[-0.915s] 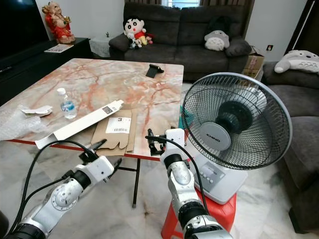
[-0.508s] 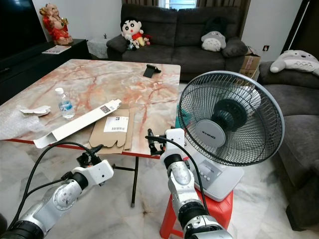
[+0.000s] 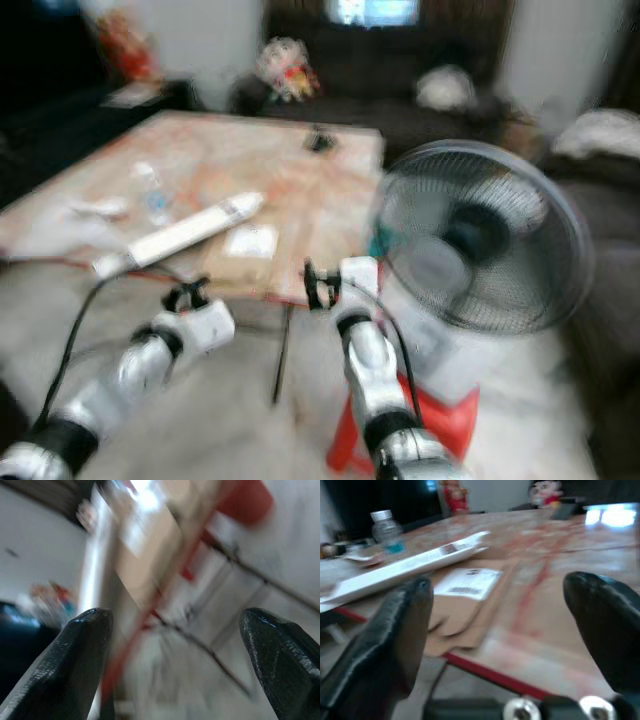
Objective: Picking trash to rubbish bin
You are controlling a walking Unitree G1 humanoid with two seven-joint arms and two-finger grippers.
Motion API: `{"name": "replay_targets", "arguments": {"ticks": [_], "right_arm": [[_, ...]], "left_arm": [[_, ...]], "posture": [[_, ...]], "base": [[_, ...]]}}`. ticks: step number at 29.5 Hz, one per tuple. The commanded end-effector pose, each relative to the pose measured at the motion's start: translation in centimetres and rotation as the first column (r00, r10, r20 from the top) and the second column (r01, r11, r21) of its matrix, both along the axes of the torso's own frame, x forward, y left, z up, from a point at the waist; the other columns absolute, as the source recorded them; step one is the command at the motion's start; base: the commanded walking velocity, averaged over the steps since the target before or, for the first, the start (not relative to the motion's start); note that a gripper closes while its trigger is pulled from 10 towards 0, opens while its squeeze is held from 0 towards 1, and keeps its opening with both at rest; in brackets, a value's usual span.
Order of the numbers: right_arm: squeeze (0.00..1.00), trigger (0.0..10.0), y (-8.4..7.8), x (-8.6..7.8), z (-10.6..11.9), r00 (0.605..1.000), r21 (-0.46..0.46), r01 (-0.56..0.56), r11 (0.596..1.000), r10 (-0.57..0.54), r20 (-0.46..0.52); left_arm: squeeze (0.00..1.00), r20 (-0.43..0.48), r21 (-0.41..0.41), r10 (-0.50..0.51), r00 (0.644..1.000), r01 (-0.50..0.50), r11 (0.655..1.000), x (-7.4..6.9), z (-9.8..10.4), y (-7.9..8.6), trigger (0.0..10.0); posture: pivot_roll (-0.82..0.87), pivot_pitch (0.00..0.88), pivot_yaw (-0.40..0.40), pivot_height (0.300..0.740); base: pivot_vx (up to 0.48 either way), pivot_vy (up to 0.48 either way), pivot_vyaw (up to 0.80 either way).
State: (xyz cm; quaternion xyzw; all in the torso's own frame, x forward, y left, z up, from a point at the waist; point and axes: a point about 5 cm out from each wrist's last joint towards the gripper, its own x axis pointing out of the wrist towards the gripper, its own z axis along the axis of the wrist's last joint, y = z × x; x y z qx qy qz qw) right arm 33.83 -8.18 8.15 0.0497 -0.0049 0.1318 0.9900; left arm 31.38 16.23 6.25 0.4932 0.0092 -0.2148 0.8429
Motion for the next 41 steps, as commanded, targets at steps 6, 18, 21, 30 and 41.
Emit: {"name": "replay_targets", "arguments": {"ticks": [6, 18, 21, 30, 41], "right_arm": [[0.0, 10.0, 0.0, 0.3, 0.4, 1.0, -0.003, -0.001, 1.0, 0.001, 0.012], [0.0, 10.0, 0.0, 0.3, 0.6, 1.0, 0.002, -0.001, 1.0, 0.001, 0.021], [0.0, 10.0, 0.0, 0.3, 0.6, 1.0, 0.004, -0.002, 1.0, 0.002, 0.023], [0.0, 10.0, 0.3, 0.4, 1.1, 0.999, 0.019, -0.015, 1.0, 0.014, 0.05], [0.0, 10.0, 0.7, 0.3, 1.4, 0.995, -0.002, -0.047, 0.999, 0.047, 0.084]], "left_arm": [[0.0, 0.022, 0.005, 0.003, 1.0, -0.003, 1.0, 0.6, 0.6, 0.0, 10.0], [0.0, 0.147, -0.616, 0.334, 0.931, -0.178, 0.767, 1.2, 4.6, 1.0, 10.0], [0.0, 0.149, -0.673, 0.374, 0.916, -0.183, 0.717, 1.0, 4.8, 1.1, 10.0], [0.0, 0.134, -0.76, 0.417, 0.899, -0.177, 0.626, 0.9, 5.2, 1.0, 10.0], [0.0, 0.11, -0.792, 0.433, 0.895, -0.184, 0.582, 1.1, 5.5, 0.8, 10.0]], "posture": [[0.01, 0.0, -0.01, 0.74], [0.0, 0.0, -0.004, 0.74], [0.0, 0.0, -0.004, 0.74], [0.01, 0.0, -0.009, 0.74], [0.01, 0.0, -0.01, 0.74]], "base": [[0.0, 0.0, 0.0], [0.0, 0.0, 0.0], [0.0, 0.0, 0.0], [0.0, 0.0, 0.0], [0.128, 0.0, 0.25]]}}
